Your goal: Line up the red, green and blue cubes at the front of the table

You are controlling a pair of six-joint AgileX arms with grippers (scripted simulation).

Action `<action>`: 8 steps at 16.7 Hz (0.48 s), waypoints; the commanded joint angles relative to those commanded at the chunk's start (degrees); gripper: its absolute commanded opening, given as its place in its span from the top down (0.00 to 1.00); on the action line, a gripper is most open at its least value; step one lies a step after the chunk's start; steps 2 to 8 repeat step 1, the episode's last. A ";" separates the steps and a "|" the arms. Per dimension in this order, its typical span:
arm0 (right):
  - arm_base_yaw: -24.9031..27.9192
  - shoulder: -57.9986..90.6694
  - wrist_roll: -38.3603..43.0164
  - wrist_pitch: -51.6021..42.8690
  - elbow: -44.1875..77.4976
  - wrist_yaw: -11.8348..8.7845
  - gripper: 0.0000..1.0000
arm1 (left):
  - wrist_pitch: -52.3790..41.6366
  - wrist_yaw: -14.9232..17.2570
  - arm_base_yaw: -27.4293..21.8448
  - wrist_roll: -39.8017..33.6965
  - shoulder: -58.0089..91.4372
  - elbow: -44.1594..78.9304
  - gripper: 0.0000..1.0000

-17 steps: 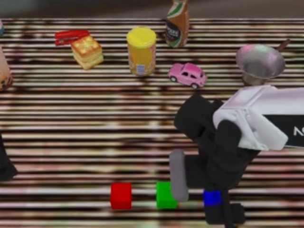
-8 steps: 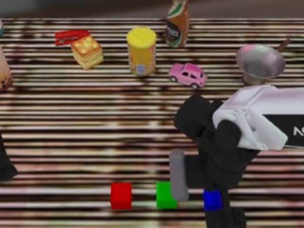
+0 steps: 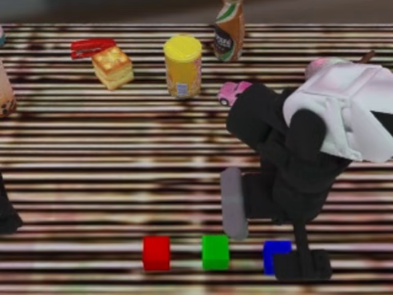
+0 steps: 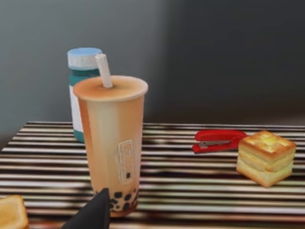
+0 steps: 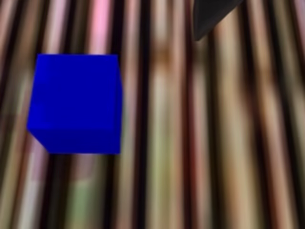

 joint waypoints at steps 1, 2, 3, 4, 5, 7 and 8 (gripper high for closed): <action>-0.01 -0.41 0.02 -0.58 0.47 0.02 0.00 | 0.00 0.00 0.00 0.00 0.00 0.00 0.00; -0.01 -0.41 0.02 -0.58 0.47 0.02 0.00 | 0.00 0.00 0.00 0.00 0.00 0.00 0.00; -0.01 -0.41 0.02 -0.58 0.47 0.02 0.00 | 0.00 0.00 0.00 0.00 0.00 0.00 0.00; -0.01 -0.41 0.02 -0.58 0.47 0.02 0.00 | 0.00 0.00 0.00 0.00 0.00 0.00 0.00; -0.01 -0.41 0.02 -0.58 0.47 0.02 0.00 | 0.00 0.00 0.00 0.00 0.00 0.00 0.00; -0.01 -0.41 0.02 -0.58 0.47 0.02 0.00 | 0.00 0.00 0.00 0.00 0.00 0.00 0.00; -0.01 -0.41 0.02 -0.58 0.47 0.02 0.00 | 0.00 0.00 0.00 0.00 0.00 0.00 0.00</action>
